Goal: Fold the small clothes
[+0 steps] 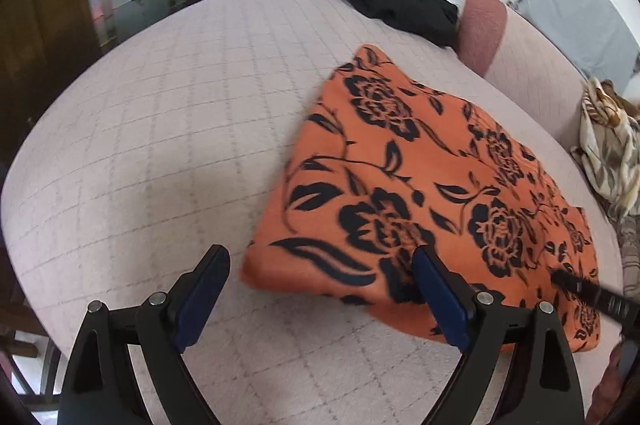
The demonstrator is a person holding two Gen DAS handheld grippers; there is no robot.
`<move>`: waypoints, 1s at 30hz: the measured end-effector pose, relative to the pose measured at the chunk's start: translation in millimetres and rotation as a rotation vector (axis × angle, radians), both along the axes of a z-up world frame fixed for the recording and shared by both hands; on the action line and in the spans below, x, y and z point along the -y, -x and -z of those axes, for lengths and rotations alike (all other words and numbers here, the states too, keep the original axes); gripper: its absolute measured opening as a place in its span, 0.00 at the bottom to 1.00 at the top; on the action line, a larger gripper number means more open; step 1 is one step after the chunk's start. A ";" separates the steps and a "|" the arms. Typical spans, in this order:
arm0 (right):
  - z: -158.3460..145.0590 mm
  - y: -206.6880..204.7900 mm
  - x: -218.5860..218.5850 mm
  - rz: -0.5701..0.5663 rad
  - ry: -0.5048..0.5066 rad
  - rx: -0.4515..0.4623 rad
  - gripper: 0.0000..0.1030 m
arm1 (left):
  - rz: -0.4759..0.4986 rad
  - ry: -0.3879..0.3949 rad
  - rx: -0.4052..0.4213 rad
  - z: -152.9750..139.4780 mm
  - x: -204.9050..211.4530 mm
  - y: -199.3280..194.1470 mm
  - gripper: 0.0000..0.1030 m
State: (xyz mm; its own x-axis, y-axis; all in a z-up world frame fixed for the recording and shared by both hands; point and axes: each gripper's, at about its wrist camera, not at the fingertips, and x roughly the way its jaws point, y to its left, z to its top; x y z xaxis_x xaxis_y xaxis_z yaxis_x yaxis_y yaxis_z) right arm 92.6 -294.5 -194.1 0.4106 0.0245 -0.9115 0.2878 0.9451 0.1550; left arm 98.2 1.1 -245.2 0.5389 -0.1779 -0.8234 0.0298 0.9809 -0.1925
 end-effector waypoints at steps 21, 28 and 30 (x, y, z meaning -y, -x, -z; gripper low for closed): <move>-5.0 76.3 68.1 0.053 -0.298 0.356 0.34 | -0.232 0.387 -0.045 1.3 -94.6 38.6 0.90; -6.8 59.4 56.7 0.012 -0.344 0.383 0.33 | -0.264 0.548 -0.116 17.2 -80.7 29.4 0.75; -1.2 54.6 52.2 0.009 -0.332 0.355 0.33 | -0.253 0.606 -0.140 22.5 -71.2 27.2 0.73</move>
State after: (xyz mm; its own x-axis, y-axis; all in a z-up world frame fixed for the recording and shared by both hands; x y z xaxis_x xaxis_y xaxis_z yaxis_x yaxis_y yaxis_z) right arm 38.0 -346.7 -192.9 0.6963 0.2857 -0.6585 0.1702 0.8254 0.5382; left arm 71.0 72.4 -267.7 0.5199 -0.5130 -0.6831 -0.2522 0.6718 -0.6964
